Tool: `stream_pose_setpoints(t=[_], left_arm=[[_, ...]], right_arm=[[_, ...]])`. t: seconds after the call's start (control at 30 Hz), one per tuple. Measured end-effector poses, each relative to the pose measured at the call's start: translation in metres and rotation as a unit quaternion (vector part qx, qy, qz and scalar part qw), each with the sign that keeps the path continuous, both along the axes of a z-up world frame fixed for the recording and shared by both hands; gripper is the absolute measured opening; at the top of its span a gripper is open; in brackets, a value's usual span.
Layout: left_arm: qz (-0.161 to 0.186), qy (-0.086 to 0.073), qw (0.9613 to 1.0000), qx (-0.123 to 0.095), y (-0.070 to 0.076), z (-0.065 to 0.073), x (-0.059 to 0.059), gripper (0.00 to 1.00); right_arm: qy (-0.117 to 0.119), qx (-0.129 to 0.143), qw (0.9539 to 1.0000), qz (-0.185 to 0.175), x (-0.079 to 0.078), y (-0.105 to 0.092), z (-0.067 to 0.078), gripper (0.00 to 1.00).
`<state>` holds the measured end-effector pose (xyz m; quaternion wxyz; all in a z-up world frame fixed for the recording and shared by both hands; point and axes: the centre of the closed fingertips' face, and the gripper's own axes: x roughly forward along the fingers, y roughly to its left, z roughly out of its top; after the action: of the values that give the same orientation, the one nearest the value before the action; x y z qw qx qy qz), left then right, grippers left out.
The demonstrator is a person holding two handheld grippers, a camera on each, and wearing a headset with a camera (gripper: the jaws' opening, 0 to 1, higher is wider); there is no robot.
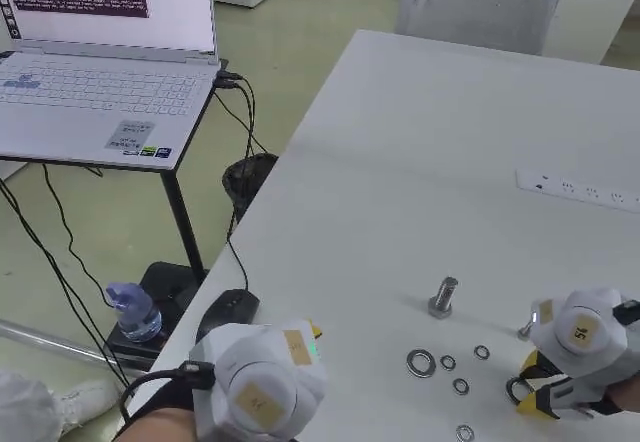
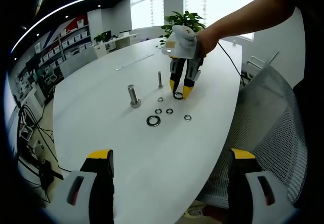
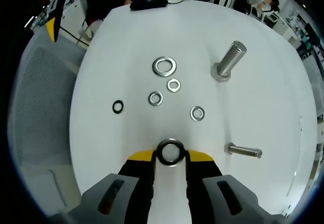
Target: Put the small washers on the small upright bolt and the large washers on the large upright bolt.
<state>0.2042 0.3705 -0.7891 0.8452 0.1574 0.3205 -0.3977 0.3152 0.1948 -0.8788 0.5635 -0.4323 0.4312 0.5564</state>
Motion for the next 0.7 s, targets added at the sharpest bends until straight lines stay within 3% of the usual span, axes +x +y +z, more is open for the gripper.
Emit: stream_pose_setpoints(t=[0.3, 0.5, 0.63, 0.7], left_arm=[[0.001, -0.002, 1.0, -0.005, 0.001, 0.0042, 0.0008, 0.94], [0.001, -0.002, 1.0, -0.009, -0.0001, 0.0079, 0.0, 0.93], [-0.003, 0.001, 1.0, -0.009, -0.0031, 0.0074, -0.0019, 0.92], [-0.01, -0.007, 0.9998, -0.015, -0.0078, 0.0103, -0.0027, 0.92]], right_arm=[[0.004, -0.027, 0.9996, 0.008, 0.0023, -0.0006, -0.0002, 0.22], [0.014, -0.014, 0.9997, -0.012, 0.0025, -0.0008, 0.0007, 0.21], [0.015, -0.02, 0.9997, -0.006, 0.0019, -0.0001, 0.0003, 0.21], [0.012, -0.028, 0.9995, 0.001, 0.0011, 0.0001, -0.0001, 0.21]])
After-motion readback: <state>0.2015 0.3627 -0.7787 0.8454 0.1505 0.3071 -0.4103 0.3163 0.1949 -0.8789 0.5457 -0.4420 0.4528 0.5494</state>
